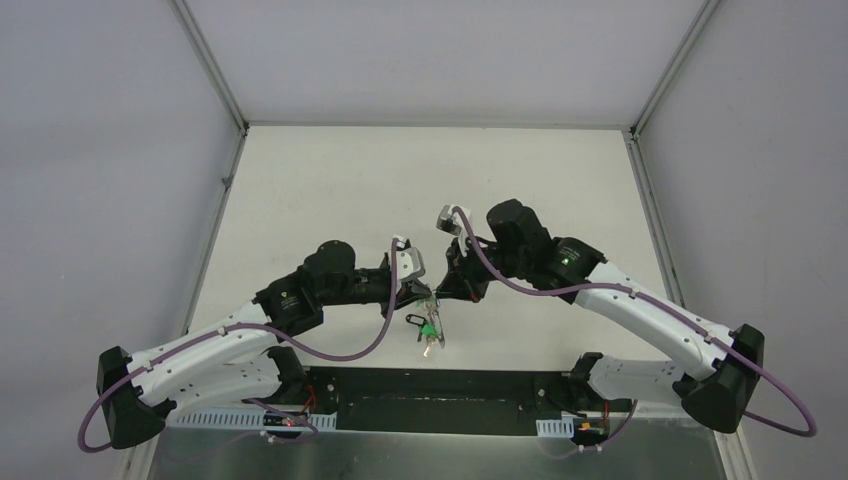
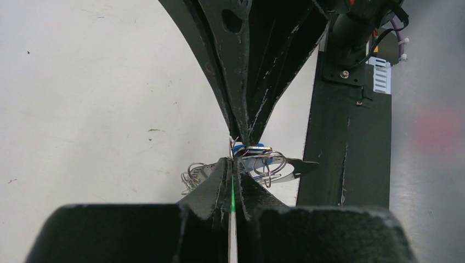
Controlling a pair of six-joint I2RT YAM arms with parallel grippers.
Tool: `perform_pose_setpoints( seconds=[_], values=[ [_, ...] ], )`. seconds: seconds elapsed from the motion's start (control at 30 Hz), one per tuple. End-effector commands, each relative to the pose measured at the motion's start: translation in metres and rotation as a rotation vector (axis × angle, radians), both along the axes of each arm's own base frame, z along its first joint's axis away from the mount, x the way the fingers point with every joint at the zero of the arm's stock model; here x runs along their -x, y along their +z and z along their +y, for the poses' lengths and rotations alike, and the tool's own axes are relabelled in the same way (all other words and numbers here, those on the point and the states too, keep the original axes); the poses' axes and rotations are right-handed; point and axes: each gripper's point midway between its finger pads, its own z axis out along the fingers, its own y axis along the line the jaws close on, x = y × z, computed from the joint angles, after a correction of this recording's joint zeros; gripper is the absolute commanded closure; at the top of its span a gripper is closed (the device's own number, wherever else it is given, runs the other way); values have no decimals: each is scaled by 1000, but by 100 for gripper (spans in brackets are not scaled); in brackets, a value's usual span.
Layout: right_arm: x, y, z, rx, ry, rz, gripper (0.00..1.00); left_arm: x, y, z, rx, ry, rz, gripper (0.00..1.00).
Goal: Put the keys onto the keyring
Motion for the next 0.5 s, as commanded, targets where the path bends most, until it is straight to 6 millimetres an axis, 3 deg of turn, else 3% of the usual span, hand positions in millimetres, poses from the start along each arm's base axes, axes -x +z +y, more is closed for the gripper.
perform_pose_setpoints(
  seconds=[0.0, 0.47],
  values=[
    [-15, 22, 9, -48, -59, -62, 100, 3, 38, -6, 103, -27, -41, 100],
    [-27, 6, -5, 17, -176, -65, 100, 6, 38, -3, 104, -27, -43, 100]
  ],
)
